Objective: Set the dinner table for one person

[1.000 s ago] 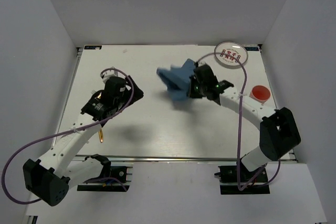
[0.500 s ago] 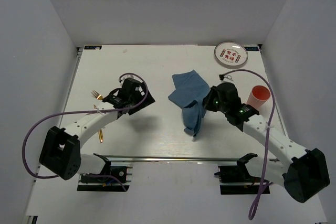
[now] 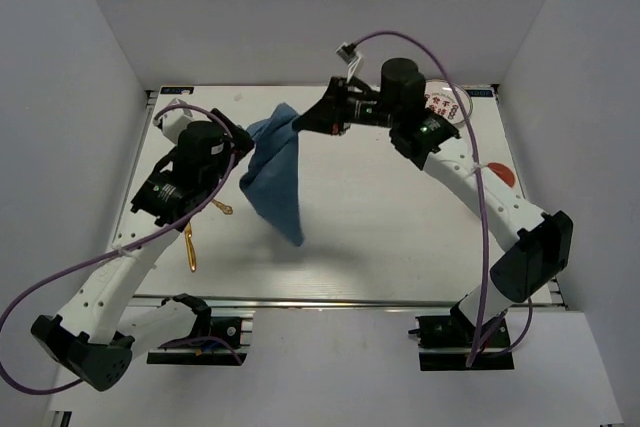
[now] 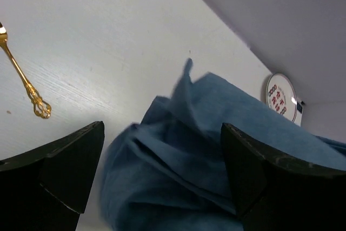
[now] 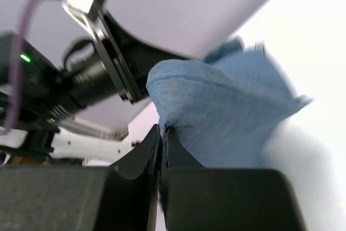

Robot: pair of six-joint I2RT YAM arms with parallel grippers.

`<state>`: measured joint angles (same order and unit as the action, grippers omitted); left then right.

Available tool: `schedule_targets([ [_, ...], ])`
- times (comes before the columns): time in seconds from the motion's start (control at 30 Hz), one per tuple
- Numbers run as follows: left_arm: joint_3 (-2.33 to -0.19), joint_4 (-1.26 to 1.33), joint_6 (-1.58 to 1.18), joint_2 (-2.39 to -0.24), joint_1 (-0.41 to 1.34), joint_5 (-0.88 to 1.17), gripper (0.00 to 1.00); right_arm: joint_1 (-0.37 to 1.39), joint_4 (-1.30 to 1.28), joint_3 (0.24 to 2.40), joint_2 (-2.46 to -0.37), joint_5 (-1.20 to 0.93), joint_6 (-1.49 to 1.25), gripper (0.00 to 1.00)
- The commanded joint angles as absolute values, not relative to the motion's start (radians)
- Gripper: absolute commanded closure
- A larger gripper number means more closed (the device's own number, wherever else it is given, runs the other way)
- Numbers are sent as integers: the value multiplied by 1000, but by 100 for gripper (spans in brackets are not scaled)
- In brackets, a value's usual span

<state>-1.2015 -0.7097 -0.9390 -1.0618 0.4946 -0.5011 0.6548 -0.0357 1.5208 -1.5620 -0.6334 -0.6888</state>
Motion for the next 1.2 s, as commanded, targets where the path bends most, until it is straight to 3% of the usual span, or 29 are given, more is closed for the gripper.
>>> schedule_targets([
  [0.0, -1249, -775, -905, -1057, 492, -597, 2, 574, -52, 1631, -1598, -690, -692, 100],
  [0.2, -1214, -729, -859, -1075, 492, -560, 2, 339, 133, 1258, -1585, -767, -723, 100],
  [0.3, -1163, -701, -847, -1091, 492, -555, 2, 270, 134, 1109, -1543, -697, -680, 100],
  [0.33, -1148, -701, -847, -1113, 492, -549, 2, 261, 42, 1088, -1534, -646, -661, 94],
  [0.4, -1147, -710, -851, -1146, 492, -543, 2, 223, -33, 978, -1519, -483, -660, 61],
  [0.43, -1146, -721, -853, -1163, 492, -535, 2, 213, -29, 926, -1490, -462, -667, 57],
  [0.5, -1149, -733, -854, -1207, 492, -503, 2, 183, -23, 795, -1441, -375, -690, 37],
  [0.6, -1135, -758, -870, -1250, 505, -453, 2, 181, -12, 709, -1323, -313, -674, 30],
  [0.63, -1120, -746, -877, -1256, 505, -427, 2, 181, -32, 715, -1296, -296, -661, 21],
  [0.83, -939, -643, -975, -1275, 514, -161, 2, 181, -106, 770, -1278, -236, -604, 21],
  [1.17, -807, -604, -1111, -1201, 502, -170, 2, 183, -74, 943, -1443, -256, -628, 22],
])
